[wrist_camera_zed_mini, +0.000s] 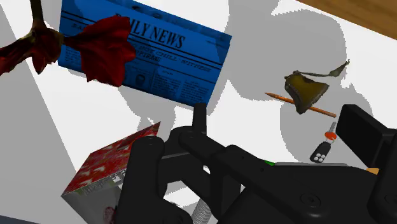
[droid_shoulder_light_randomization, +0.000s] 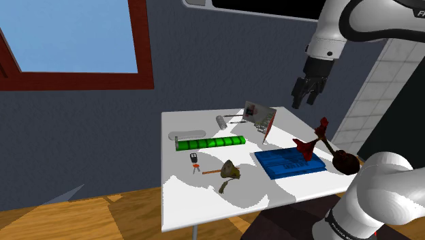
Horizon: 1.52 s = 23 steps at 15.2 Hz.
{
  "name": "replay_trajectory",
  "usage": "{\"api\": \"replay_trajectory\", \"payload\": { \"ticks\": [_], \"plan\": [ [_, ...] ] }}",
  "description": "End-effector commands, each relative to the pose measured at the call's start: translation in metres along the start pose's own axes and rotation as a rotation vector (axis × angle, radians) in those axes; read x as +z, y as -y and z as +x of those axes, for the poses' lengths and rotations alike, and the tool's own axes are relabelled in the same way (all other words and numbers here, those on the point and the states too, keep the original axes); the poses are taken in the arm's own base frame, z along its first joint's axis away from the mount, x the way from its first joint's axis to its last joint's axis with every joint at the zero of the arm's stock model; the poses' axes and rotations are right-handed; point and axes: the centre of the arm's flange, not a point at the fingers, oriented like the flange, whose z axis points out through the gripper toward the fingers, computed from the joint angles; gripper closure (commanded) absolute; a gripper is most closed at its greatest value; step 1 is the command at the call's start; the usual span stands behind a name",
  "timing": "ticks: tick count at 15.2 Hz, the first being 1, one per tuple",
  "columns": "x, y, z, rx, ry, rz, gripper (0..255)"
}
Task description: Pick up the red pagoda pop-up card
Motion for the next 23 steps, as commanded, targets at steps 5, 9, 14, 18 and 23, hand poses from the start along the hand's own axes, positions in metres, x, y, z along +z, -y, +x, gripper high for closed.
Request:
{"api": "replay_trajectory", "payload": {
  "ticks": [5,9,14,18,23],
  "plan": [
    [0.023,-0.035,0.031,-0.012,-0.019,0.009,0],
    [0.046,-0.069,0.063,-0.024,-0.038,0.017,0],
    [0.074,-0.110,0.104,-0.039,-0.061,0.028,0],
    [0.096,-0.143,0.138,-0.051,-0.080,0.037,0],
    [0.123,-0.183,0.181,-0.066,-0.104,0.048,0]
  ]
}}
